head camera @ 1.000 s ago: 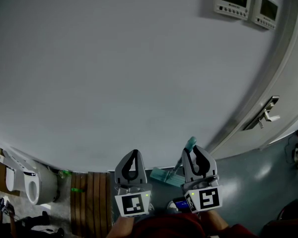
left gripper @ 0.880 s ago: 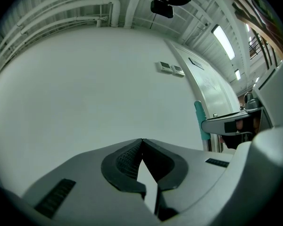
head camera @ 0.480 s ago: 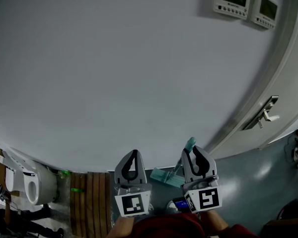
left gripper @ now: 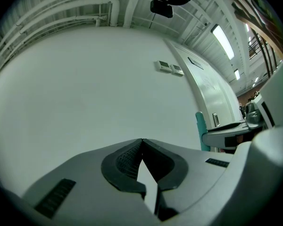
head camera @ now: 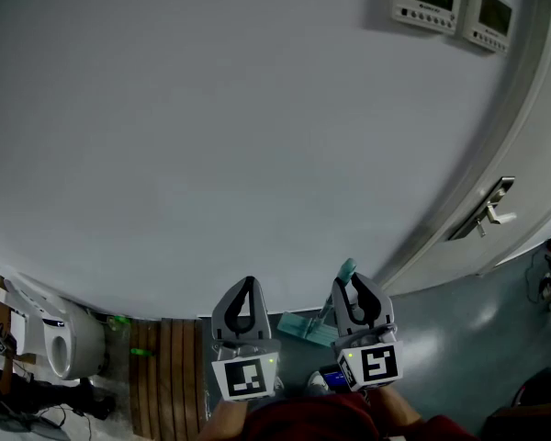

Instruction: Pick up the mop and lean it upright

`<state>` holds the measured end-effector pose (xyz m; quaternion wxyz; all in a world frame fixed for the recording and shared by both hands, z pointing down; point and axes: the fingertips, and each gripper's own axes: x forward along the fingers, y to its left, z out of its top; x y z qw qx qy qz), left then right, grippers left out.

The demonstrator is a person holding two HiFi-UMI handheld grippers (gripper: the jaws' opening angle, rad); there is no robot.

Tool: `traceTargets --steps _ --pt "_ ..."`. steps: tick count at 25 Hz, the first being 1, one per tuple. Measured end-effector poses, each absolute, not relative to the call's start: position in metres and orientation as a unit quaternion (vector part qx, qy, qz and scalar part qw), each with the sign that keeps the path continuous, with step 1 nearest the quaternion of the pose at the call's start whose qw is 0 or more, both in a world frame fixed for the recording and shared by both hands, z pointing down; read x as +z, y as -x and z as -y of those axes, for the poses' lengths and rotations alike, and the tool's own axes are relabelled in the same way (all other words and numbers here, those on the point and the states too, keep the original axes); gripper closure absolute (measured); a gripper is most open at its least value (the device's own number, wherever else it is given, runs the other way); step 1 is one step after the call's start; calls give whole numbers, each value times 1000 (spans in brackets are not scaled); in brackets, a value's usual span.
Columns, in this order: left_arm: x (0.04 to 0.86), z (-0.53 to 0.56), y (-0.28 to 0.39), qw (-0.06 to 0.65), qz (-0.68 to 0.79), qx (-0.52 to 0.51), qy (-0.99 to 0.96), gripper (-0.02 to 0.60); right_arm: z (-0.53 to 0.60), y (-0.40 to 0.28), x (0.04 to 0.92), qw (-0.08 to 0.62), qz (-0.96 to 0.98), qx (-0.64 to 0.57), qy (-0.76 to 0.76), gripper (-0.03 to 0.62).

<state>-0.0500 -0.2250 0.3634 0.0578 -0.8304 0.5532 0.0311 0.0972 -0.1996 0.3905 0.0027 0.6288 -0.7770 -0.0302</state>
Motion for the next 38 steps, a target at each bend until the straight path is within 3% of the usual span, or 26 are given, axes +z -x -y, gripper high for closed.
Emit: traceTargets --steps 27,38 --pt "369 224 43 56 -550 23 833 568 203 -108 514 95 765 58 -635 487" --pt "375 227 43 51 -551 17 833 568 206 -104 517 89 767 52 -633 487"
